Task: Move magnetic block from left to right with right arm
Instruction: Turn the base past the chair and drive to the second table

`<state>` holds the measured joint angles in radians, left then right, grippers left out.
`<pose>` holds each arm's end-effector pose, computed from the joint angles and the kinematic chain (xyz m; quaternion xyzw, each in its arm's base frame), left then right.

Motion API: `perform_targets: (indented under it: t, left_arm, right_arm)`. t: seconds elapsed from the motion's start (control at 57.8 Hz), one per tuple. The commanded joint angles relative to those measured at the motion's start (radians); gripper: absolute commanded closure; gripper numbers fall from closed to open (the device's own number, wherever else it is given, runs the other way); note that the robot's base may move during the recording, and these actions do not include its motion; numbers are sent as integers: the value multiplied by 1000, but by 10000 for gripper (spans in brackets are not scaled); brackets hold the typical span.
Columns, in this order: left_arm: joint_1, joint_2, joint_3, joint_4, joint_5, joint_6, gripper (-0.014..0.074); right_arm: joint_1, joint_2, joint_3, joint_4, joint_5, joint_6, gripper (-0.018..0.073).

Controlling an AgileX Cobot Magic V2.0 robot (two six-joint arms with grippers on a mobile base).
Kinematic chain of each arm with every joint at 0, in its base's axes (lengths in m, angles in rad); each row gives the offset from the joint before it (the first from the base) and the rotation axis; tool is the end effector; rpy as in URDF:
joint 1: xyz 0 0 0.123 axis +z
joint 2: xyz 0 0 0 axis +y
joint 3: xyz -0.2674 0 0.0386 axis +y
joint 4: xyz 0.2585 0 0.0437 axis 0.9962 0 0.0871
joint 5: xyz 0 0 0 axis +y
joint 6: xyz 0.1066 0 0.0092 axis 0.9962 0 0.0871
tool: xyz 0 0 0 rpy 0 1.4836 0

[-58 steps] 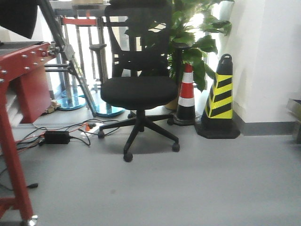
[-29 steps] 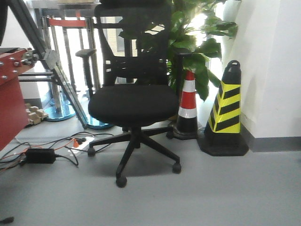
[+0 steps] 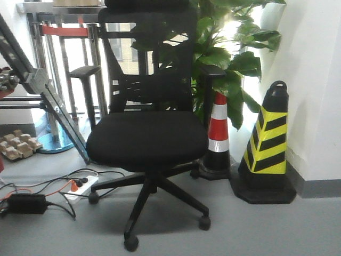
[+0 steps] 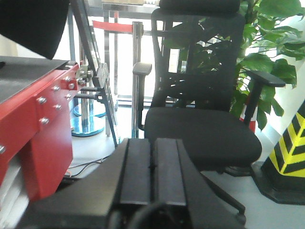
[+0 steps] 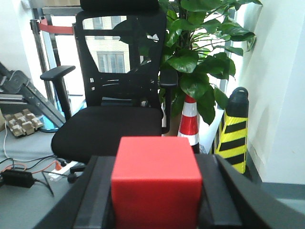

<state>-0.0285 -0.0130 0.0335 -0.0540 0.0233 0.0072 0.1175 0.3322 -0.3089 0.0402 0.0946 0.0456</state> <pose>0.0983 -0.0029 0.2010 -0.0059 0.6916 -0.0276 0.7218 0.1253 0.0152 0.2810 -0.0128 0.7177 0.0719 0.6925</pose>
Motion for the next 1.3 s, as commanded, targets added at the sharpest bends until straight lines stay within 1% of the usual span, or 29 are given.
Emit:
perform_targets:
  t: [0.0,1.28]
  left_arm:
    - [2,-9,7,-3,-80,-7,722]
    - [2,-9,7,-3,-80,-7,722]
  right_arm:
    - [2,3,-30,-1,-85,-8,326]
    - [2,3,-30,-1,-85,-8,326]
